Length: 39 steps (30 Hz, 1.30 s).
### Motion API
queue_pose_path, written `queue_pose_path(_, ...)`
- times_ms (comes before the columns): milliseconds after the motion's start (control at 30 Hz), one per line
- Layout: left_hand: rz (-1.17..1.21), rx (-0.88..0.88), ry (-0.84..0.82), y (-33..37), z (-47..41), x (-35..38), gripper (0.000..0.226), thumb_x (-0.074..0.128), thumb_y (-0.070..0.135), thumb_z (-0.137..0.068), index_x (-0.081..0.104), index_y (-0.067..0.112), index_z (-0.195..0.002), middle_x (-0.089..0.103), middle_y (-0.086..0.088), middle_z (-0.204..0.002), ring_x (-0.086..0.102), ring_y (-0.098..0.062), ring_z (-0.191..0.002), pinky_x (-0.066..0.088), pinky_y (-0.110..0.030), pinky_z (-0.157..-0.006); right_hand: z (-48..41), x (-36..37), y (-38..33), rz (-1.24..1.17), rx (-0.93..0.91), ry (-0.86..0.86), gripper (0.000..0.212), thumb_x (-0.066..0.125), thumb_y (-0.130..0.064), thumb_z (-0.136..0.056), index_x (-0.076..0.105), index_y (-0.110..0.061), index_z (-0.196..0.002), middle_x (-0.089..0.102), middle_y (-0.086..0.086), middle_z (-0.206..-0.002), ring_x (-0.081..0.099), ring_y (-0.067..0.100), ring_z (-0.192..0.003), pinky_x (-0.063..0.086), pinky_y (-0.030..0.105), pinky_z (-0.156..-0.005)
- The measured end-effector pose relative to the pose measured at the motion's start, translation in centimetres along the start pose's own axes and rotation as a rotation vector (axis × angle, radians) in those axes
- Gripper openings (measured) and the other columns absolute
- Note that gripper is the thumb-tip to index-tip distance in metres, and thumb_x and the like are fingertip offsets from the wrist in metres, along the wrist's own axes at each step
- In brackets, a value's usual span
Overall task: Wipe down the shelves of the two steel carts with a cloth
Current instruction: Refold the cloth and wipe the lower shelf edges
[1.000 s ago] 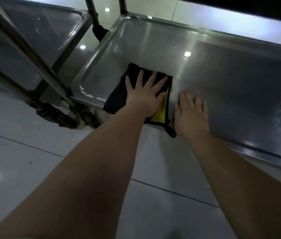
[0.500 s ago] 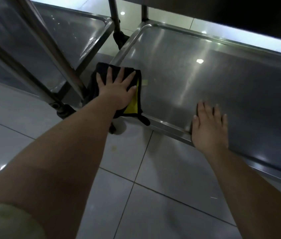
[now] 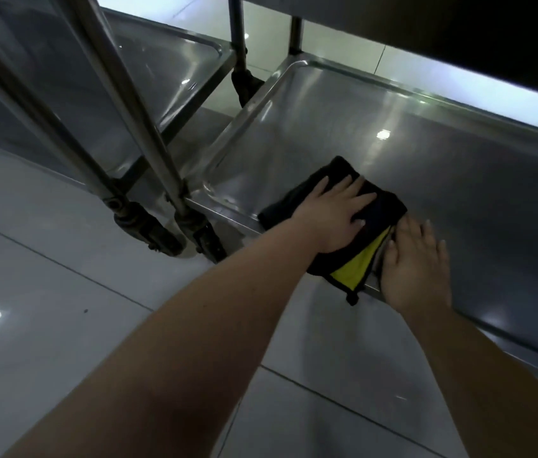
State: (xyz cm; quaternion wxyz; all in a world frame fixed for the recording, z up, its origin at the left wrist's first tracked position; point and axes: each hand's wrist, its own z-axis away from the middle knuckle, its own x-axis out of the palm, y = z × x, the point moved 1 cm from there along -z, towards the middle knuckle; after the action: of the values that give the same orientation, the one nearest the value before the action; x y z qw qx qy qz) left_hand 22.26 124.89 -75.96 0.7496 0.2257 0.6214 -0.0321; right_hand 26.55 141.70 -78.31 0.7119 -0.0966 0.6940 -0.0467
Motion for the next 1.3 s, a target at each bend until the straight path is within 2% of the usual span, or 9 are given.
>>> queue_pose_path(167,-0.150,-0.120,0.040,-4.9,1.1,-0.2,0.080,0.018,0.079,-0.085,-0.002,0.040,-0.152,-0.007,0.000,-0.162,-0.009,-0.019,-0.148,-0.008,-0.048,-0.118,-0.2,0.2,0.1,0.006,0.006,0.012,0.054,0.026,-0.025,-0.102,0.018,-0.017,-0.155,0.013,0.000,-0.163,0.006,0.021,-0.150,0.001,0.039,-0.119)
queue_pose_path(333,-0.163,-0.392,0.105,-12.1,2.2,-2.6,0.077,0.010,0.081,-0.082,-0.002,0.047,-0.149,-0.005,-0.001,-0.162,-0.008,-0.024,-0.148,-0.008,-0.054,-0.116,-0.2,0.2,0.0,0.040,0.001,0.001,0.054,0.025,-0.032,-0.102,0.017,-0.026,-0.155,0.013,0.001,-0.163,0.006,0.025,-0.149,0.002,0.043,-0.119)
queue_pose_path(567,-0.169,-0.520,0.129,-13.2,0.3,-2.7,0.075,0.011,0.081,-0.082,-0.003,0.048,-0.148,-0.006,-0.003,-0.162,-0.010,-0.027,-0.147,-0.011,-0.057,-0.113,-0.1,0.7,-0.9,0.132,0.005,-0.027,0.060,0.013,-0.044,-0.099,0.002,-0.027,-0.155,0.001,0.004,-0.164,-0.003,0.027,-0.149,-0.001,0.047,-0.120)
queue_pose_path(767,-0.134,-0.330,0.095,-6.0,-5.4,-1.8,0.073,0.018,0.077,-0.085,0.001,0.047,-0.149,-0.003,-0.002,-0.162,-0.006,-0.026,-0.148,-0.007,-0.059,-0.113,-0.2,0.7,-0.9,0.074,-0.007,-0.033,0.062,0.006,-0.045,-0.098,0.002,-0.022,-0.156,0.001,0.005,-0.164,-0.005,0.024,-0.149,-0.005,0.046,-0.118)
queue_pose_path(833,-0.123,-0.222,0.063,-1.9,-7.1,-1.1,0.072,0.021,0.075,-0.087,0.002,0.047,-0.149,-0.003,-0.002,-0.162,-0.006,-0.026,-0.148,-0.008,-0.059,-0.114,-0.2,0.4,-0.8,-0.095,0.007,0.053,0.063,0.007,-0.042,-0.099,0.008,-0.014,-0.155,0.008,0.008,-0.163,-0.001,0.024,-0.150,-0.004,0.044,-0.119)
queue_pose_path(933,-0.159,-0.067,0.029,4.2,-8.2,0.4,0.067,0.022,0.070,-0.089,0.004,0.047,-0.150,-0.003,-0.001,-0.162,-0.006,-0.025,-0.148,-0.007,-0.059,-0.114,-0.2,-0.2,-0.4,-0.507,0.073,0.263,0.065,0.027,-0.037,-0.097,0.020,-0.001,-0.151,0.021,0.019,-0.158,0.010,0.030,-0.148,0.007,0.041,-0.121)
queue_pose_path(1033,-0.200,0.023,-0.046,7.6,-7.7,1.7,0.062,0.026,0.062,-0.094,0.003,0.047,-0.150,-0.006,0.000,-0.162,-0.008,-0.025,-0.148,-0.008,-0.057,-0.114,0.0,-0.4,0.3,-0.723,0.194,0.363,0.064,0.032,-0.038,-0.096,0.026,-0.004,-0.151,0.024,0.017,-0.157,0.014,0.026,-0.147,0.012,0.035,-0.119)
queue_pose_path(1200,-0.162,0.012,0.085,3.7,-3.7,1.7,0.066,0.027,0.069,-0.090,0.012,0.046,-0.150,0.004,0.001,-0.162,0.000,-0.024,-0.148,-0.005,-0.053,-0.116,-0.2,-0.3,0.5,-0.721,0.250,0.382,0.062,0.030,-0.041,-0.095,0.038,-0.005,-0.146,0.036,0.017,-0.152,0.022,0.026,-0.144,0.014,0.028,-0.114)
queue_pose_path(1300,-0.144,-0.174,0.118,-2.9,-1.0,-0.1,0.070,0.027,0.074,-0.087,0.009,0.047,-0.149,0.002,0.003,-0.162,-0.001,-0.022,-0.148,-0.003,-0.051,-0.117,-0.1,-0.4,0.4,-0.683,0.223,0.338,0.058,0.035,-0.038,-0.096,0.048,0.000,-0.138,0.045,0.022,-0.143,0.031,0.031,-0.140,0.021,0.036,-0.117)
